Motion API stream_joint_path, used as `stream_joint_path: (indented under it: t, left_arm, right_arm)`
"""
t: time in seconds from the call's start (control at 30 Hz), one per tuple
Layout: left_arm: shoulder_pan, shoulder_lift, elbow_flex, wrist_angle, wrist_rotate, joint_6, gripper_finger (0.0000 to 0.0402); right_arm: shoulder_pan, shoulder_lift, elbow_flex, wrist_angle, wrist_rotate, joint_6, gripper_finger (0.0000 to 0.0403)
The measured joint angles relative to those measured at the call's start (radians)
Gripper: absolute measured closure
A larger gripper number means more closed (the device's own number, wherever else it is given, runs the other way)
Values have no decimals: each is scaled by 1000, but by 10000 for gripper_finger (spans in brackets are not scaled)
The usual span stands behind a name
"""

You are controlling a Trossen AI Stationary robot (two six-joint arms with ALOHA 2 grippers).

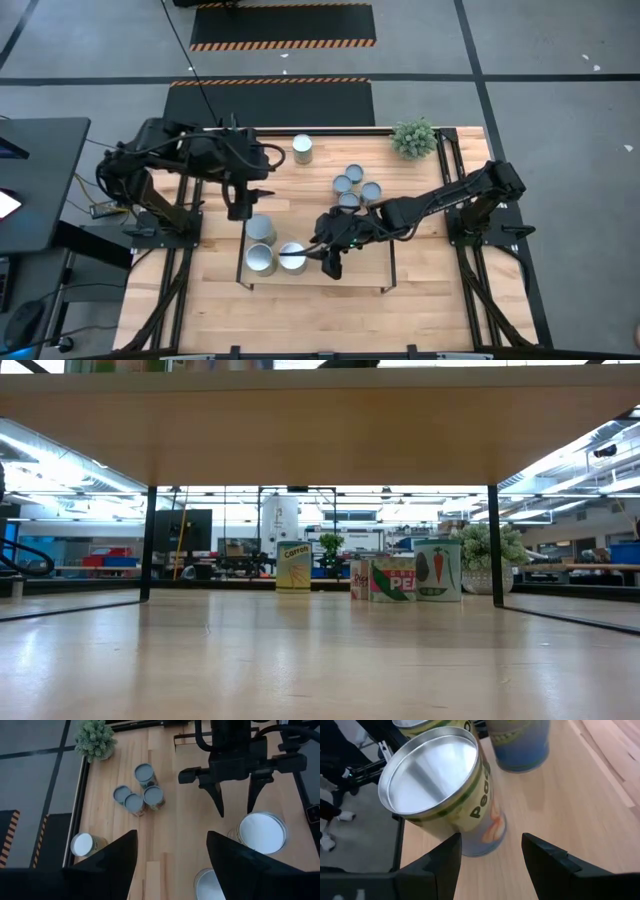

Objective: Pick and place cans onto a shelf
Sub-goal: Put the canned peaches on the shelf

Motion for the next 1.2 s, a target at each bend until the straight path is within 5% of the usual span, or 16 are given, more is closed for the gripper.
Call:
stream_joint_path:
  t: [1.2]
  left_arm:
    - [0,2,0,-10,-1,43,159]
  right_arm:
    - [-42,-18,46,8,58,-10,193]
